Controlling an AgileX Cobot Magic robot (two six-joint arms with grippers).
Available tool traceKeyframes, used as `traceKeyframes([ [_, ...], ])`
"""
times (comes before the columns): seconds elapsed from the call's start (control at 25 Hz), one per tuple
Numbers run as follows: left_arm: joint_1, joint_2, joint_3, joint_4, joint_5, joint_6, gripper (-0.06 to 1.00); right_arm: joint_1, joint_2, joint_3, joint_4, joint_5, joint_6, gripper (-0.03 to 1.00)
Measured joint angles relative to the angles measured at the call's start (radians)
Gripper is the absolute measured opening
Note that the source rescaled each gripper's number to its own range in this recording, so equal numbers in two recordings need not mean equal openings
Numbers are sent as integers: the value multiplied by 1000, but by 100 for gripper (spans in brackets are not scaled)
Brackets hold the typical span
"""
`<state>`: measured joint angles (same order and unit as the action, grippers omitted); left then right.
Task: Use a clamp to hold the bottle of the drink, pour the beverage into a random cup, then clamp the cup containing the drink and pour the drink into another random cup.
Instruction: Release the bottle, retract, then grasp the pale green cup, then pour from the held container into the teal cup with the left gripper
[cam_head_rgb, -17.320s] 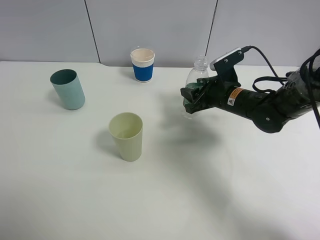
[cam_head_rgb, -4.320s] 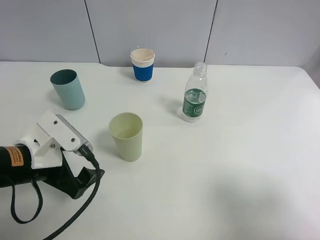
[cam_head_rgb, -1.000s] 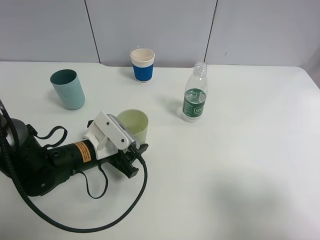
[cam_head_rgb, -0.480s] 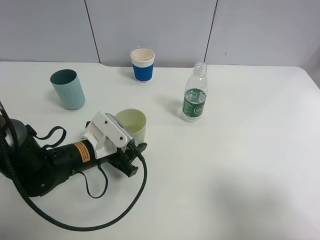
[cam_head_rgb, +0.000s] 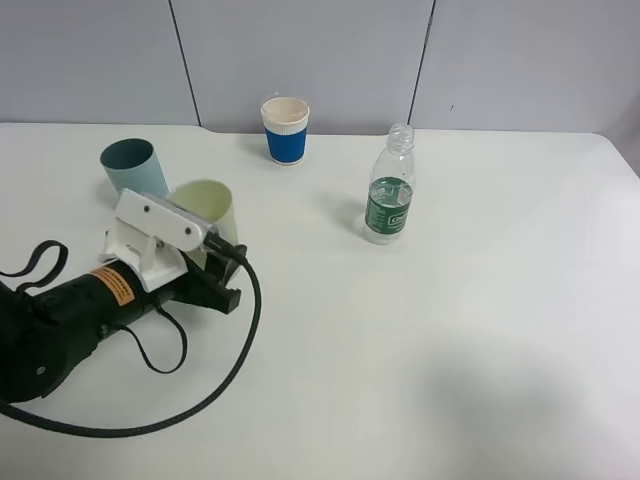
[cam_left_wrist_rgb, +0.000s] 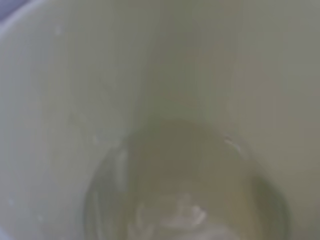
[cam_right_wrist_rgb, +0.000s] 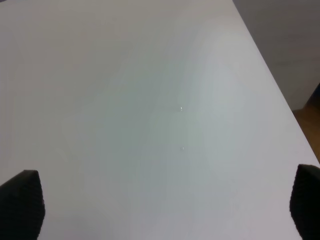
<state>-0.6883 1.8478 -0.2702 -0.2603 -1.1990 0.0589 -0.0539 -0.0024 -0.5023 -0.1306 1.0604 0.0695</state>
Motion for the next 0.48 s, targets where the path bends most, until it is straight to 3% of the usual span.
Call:
traceKeyframes([
  [0.48, 0, -201, 118, -267, 40, 4, 3, 0, 0, 0, 0, 0, 0, 100],
])
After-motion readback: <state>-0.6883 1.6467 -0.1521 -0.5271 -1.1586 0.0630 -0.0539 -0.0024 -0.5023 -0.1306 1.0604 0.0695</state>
